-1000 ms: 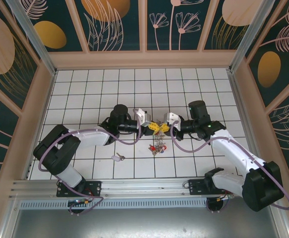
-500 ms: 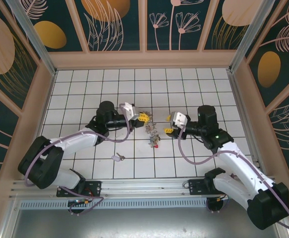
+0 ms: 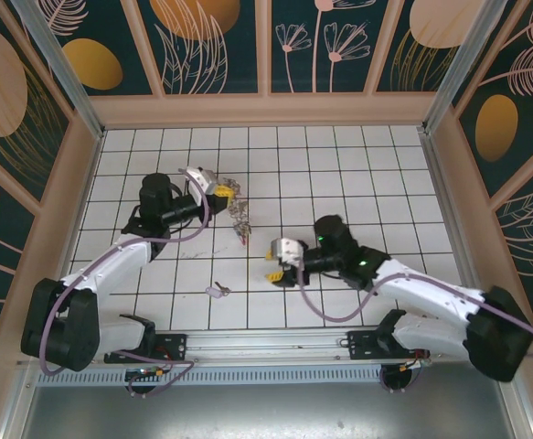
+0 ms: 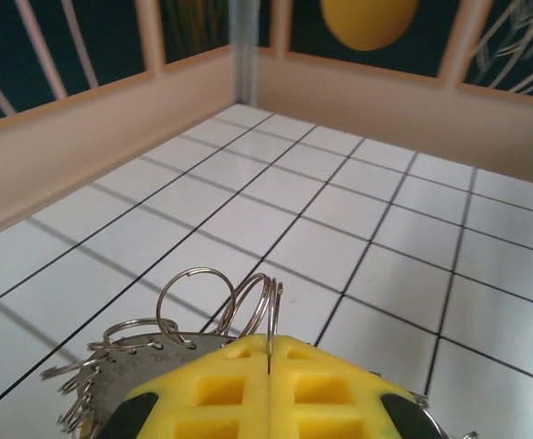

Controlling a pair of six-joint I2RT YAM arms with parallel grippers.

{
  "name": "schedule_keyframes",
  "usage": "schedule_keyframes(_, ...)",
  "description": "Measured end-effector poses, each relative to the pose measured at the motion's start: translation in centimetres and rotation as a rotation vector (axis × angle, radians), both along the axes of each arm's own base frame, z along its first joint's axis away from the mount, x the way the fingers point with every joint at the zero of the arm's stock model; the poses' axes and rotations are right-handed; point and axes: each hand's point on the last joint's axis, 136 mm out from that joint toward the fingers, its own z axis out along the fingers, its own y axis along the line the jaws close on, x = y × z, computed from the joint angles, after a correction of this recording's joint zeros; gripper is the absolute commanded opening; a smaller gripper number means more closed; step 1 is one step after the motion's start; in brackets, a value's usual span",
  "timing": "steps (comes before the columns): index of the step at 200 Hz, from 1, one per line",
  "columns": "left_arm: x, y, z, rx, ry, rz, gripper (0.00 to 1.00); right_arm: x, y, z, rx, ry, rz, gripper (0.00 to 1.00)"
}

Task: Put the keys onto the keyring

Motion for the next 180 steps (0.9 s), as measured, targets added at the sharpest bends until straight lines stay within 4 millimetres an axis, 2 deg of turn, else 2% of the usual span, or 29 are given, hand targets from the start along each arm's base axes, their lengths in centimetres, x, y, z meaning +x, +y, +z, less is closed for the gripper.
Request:
schedule_keyframes(10,0.7,1.0,-0.4,0.009,0.016,0.040,0.00,-1.0,1.1,-2.0,-0.050,0.014,0.045,0.39)
schedule_keyframes(27,1.6,2.6,-1.0,0.023,0.042,0.100,0.00,-2.3,2.6,-5.0,-0.135,0.027,0.118,0.39)
schedule_keyframes(59,2.5,4.0,-1.4,0.035,0.051,0.164,0.00,-2.1,4.8,-8.5,-0.232,0.018,0.176,0.40)
schedule_keyframes(113,2.2,4.8,-3.5,0.050,0.101,0.210,0.00,-0.7,8.5,-10.8,-0.282,0.050,0.204,0.42)
schedule_keyframes(133,2.2,4.9,-3.8,0.049,0.109,0.219,0.00,-0.2,9.7,-11.3,-0.304,0.059,0.222,0.46)
schedule_keyframes(180,2.4,5.0,-3.9,0.048,0.118,0.232,0.00,-0.7,10.5,-12.8,-0.375,0.096,0.275,0.46)
